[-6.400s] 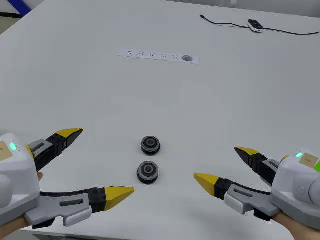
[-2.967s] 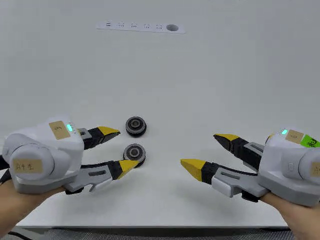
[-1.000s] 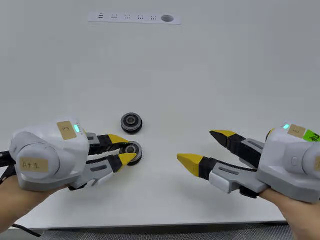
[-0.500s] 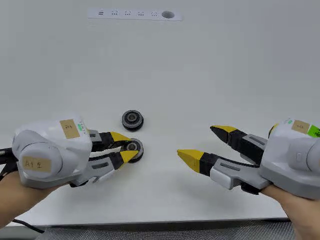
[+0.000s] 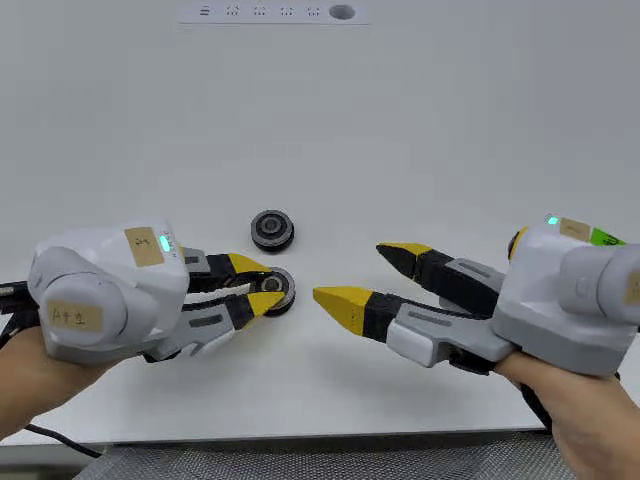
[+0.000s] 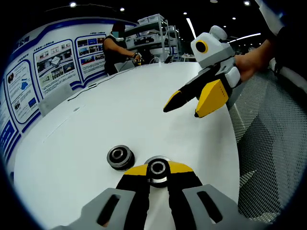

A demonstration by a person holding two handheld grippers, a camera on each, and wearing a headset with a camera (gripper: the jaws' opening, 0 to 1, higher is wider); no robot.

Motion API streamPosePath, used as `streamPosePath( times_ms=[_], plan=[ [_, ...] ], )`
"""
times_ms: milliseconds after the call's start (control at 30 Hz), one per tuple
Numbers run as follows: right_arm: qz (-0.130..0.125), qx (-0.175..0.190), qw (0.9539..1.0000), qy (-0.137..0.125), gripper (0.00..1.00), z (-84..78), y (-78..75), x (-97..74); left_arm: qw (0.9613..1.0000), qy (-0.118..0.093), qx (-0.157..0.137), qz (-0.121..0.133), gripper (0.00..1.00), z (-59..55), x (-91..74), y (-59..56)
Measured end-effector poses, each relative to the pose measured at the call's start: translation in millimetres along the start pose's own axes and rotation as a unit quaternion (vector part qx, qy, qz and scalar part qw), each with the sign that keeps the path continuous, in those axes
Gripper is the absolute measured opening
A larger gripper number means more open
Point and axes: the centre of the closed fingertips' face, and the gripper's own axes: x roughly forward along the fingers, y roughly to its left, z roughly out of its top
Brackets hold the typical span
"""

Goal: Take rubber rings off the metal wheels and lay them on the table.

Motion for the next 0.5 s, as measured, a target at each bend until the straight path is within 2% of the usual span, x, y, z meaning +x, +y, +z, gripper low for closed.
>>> streamPosePath(
  times_ms=[100,233,367,500],
  plan=[
    [0.014,0.045,0.9989,-0.005,0.53,-0.7,4.1,4.4,1.0,0.002,0.002,-0.003,0.14,0.1,0.1,-0.2],
    [0.024,0.115,0.9928,-0.024,0.53,2.6,3.5,11.2,0.9999,0.006,0.007,-0.006,0.14,0.4,0.2,-0.8],
    [0.035,0.125,0.9914,-0.016,0.57,0.4,7.8,19.8,0.9998,0.008,0.012,-0.01,0.14,0.5,0.4,-1.2],
    [0.044,0.135,0.9899,-0.004,0.57,-3.8,16.0,29.2,0.9998,0.008,0.015,-0.012,0.14,0.6,0.4,-1.5]
  ],
)
